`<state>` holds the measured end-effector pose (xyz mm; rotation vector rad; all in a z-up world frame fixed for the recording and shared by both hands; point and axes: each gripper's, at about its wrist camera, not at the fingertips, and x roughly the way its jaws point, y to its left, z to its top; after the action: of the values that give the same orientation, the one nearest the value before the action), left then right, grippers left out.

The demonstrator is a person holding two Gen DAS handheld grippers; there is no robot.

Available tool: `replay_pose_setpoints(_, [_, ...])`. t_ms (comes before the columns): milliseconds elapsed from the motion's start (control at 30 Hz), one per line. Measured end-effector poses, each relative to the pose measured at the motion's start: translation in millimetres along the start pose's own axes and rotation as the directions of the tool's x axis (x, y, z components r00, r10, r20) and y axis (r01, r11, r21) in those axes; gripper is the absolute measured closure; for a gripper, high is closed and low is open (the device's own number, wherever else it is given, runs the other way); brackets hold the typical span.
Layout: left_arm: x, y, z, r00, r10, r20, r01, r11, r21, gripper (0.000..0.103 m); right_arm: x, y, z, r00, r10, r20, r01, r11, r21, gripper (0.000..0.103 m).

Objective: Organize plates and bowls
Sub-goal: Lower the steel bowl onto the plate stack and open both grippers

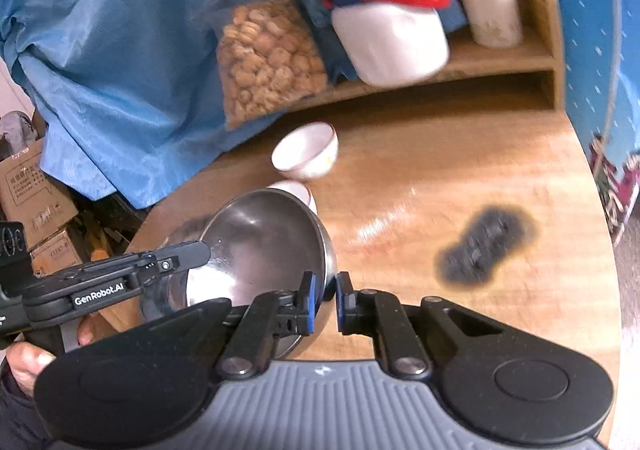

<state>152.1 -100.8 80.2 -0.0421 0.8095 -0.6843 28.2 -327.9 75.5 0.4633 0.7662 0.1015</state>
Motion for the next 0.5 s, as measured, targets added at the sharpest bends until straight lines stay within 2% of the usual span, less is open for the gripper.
replay_pose_setpoints(167, [2,1,-12,0.996,-0.021,-0.081,0.021,1.0,-0.008,0.097,-5,-2,-14,0.998,-0.01,-0.055,0.01,1.0,0.002,0.092])
replay_pose_setpoints(500, [5,6,-15,0.988,-0.032,-0.151,0.03,0.999,-0.013,0.097,-3,-5,-13,0.996,0.007,-0.091,-0.005,1.0,0.021,0.091])
